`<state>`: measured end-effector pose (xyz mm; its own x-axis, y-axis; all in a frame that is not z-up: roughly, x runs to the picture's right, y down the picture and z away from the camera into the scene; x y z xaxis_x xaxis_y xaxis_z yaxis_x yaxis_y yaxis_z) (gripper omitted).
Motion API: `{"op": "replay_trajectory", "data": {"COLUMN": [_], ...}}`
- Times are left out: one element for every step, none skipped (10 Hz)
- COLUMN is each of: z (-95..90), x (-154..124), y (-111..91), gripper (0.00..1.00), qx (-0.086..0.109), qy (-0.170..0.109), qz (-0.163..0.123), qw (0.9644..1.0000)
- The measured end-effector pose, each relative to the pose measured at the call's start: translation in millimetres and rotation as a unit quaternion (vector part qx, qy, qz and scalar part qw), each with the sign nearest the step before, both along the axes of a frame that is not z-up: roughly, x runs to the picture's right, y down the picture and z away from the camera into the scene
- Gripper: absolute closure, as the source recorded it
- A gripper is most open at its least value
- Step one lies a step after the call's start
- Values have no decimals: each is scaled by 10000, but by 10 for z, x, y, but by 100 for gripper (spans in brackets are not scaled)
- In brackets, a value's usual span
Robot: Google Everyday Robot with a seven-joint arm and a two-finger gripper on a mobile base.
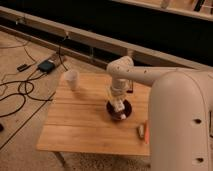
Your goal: Place the bottle in the ceramic bowl
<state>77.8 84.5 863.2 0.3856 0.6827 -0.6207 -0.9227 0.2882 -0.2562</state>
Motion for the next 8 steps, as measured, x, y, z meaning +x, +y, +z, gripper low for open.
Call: {"op": "replay_trajectory", "data": {"z": [10,23,29,36,41,41,40,35], "x": [-12,-35,-46,-48,-54,-55,-60,-58], "y": [12,31,37,35,23,16,-3,-14], "gripper": [28,21,20,20,20,20,20,20], "qx": [-21,-56,-70,-69,-54,-47,-21,-1], "qy": [-7,-19,-27,-29,-35,-35,-42,-44], "qz": [-16,-37,-38,-36,-30,-30,-22,-26], "qw": [10000,10000,10000,10000,10000,10000,10000,10000]}}
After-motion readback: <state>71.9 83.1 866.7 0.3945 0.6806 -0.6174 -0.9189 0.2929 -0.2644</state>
